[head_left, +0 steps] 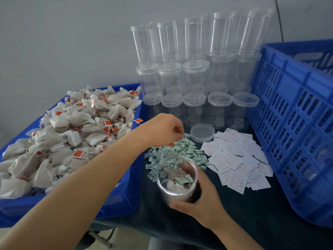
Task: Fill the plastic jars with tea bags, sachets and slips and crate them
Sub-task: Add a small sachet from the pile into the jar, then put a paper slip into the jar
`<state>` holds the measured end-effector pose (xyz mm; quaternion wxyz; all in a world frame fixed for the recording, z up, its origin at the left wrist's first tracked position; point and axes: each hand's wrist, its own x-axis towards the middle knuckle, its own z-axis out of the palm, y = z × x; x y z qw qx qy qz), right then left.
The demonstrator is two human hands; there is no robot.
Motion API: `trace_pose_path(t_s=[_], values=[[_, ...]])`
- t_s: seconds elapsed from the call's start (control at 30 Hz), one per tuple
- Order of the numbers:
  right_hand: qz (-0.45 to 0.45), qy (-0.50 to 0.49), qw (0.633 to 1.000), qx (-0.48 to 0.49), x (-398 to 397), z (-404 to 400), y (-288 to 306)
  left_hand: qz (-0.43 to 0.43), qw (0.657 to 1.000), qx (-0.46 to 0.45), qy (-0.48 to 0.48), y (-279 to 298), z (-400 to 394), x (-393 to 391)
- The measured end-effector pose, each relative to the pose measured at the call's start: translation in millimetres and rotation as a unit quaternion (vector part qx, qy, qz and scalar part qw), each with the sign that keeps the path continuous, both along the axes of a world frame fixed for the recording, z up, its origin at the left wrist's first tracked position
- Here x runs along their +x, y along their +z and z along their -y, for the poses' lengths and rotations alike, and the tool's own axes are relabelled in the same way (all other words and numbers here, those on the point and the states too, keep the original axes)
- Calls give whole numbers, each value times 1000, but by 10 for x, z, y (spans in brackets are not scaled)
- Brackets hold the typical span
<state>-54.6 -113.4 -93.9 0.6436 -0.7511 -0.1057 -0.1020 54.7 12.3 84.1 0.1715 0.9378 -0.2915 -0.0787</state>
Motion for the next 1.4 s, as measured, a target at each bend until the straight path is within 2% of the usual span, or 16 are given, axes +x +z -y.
trace_pose_path(t_s=[0.3, 0.37, 0.57, 0.67, 0.77, 0.93, 1.13, 1.4], values=[[13, -105, 994, 6, -309, 551, 40, -1, 997, 48, -54, -602, 846, 226], [3, -123, 992, 17, -331, 628, 13, -23, 997, 43, -55, -707, 1003, 228], [-9, -138, 990, 29, -352, 758, -76, -65, 987, 108, -97, -1000, 1184, 193], [-9, -130, 991, 36, -347, 761, -106, -83, 992, 69, -61, -1086, 1174, 185], [-7, -126, 991, 40, -351, 753, -90, -155, 987, 31, -29, -1086, 1185, 231], [-13, -121, 991, 54, -350, 745, -77, -194, 975, 83, -72, -1030, 1204, 330], [-22, -128, 989, 67, -367, 722, -38, -126, 991, 40, -28, -1142, 1319, 302], [-40, -134, 988, 58, -362, 736, -69, -107, 992, -66, 6, -1138, 1233, 253]])
